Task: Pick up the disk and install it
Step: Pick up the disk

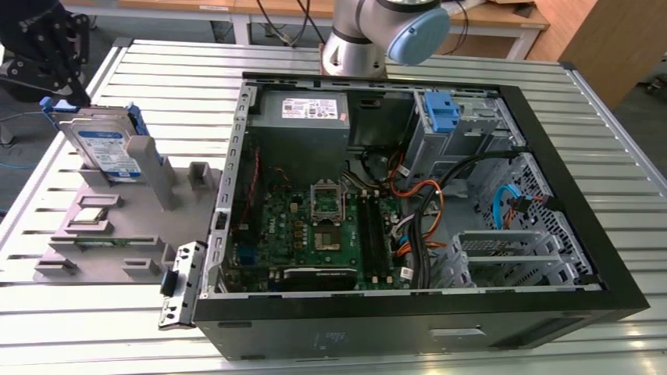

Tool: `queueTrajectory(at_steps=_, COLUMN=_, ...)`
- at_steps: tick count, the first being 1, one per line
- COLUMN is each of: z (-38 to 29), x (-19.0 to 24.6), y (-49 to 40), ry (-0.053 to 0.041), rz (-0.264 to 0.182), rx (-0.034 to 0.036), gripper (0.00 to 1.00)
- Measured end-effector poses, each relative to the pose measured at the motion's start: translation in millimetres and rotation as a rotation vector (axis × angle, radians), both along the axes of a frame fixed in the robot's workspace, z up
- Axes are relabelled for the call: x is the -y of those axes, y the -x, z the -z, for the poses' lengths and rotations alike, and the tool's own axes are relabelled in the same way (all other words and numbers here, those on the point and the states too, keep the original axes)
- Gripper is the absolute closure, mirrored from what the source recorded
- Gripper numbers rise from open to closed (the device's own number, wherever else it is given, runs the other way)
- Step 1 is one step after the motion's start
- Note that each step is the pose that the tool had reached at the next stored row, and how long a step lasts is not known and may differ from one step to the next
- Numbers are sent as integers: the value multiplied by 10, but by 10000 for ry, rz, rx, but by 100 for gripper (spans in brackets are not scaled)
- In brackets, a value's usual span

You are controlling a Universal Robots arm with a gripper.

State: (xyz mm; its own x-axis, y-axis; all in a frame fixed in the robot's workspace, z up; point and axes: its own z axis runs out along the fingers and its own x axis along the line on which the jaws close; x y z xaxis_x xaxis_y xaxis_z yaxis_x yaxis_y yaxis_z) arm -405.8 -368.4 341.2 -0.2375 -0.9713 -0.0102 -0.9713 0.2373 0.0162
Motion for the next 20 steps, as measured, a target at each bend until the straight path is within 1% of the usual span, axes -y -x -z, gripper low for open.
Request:
queueTrajectory(at_steps=4, z=14, x=-2, y=-16, ry=-4, rz=-86, rx=3, gripper=90)
queueTrajectory(at_steps=12, z=48, x=-39, y=-17, ry=-29, rz=-94, rx=1, gripper=90)
queueTrajectory(at_steps=17, z=70, x=-43, y=-18, ry=-34, rz=-94, rx=-1, gripper=90)
queueTrajectory(at_steps=20, z=72, x=-43, y=-17, ry=-34, rz=-94, rx=-2, gripper=90)
